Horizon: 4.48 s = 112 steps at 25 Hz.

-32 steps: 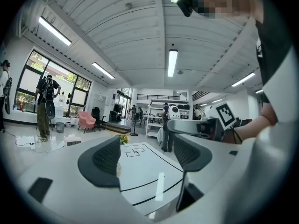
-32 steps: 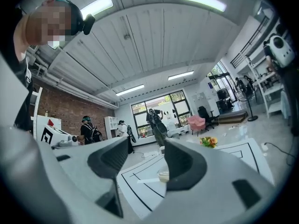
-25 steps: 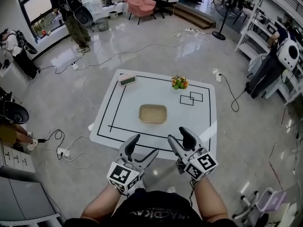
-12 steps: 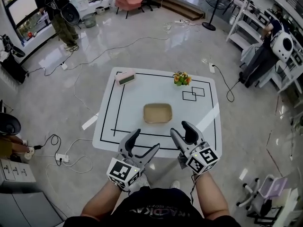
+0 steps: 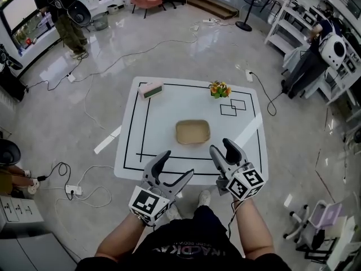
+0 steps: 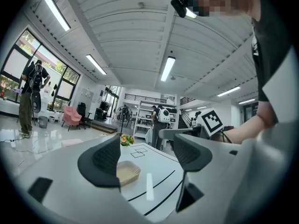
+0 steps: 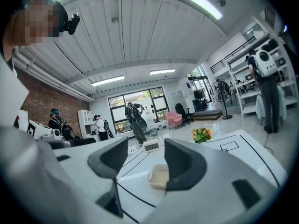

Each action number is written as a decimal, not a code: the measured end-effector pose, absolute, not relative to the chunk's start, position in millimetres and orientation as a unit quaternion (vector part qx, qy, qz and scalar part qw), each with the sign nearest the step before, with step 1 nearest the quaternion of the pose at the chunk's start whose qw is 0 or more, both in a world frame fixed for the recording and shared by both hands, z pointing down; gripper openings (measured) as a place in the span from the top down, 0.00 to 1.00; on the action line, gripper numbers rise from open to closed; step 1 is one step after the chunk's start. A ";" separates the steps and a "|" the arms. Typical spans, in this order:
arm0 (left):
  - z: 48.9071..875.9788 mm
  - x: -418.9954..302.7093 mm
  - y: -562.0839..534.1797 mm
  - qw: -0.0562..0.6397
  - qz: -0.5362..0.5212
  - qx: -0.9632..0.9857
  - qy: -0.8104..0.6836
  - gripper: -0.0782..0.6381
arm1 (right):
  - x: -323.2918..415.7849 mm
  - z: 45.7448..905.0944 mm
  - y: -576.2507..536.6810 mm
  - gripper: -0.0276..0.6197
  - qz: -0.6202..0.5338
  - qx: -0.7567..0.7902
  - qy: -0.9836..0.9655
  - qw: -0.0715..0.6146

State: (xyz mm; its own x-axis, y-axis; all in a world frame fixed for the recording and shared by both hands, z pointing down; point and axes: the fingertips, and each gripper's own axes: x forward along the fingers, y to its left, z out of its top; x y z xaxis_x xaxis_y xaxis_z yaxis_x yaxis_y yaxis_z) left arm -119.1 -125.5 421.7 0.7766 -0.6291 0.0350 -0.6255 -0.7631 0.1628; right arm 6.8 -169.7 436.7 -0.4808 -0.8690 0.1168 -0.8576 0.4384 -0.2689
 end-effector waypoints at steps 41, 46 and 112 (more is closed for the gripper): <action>480.7 -61.8 -211.7 0.147 0.037 0.916 -0.372 0.41 | 54.6 624.5 -276.3 0.61 -0.385 -0.475 0.791 -0.034; 486.7 -60.1 -215.6 0.152 0.042 0.914 -0.375 0.41 | 54.2 634.8 -280.1 0.61 -0.410 -0.469 0.782 -0.029; 448.8 -112.9 -143.9 0.121 0.011 0.914 -0.386 0.66 | 11.0 456.1 -209.4 0.90 -0.247 -0.437 0.860 0.090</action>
State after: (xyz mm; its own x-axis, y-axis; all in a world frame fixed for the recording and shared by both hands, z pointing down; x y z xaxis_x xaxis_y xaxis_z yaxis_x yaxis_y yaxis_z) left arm -112.9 -143.9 448.8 0.7019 -0.7030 0.1144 -0.7085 -0.6726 0.2133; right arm 11.0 -209.4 456.1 -0.6028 -0.7956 0.0610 -0.7069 0.4970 -0.5033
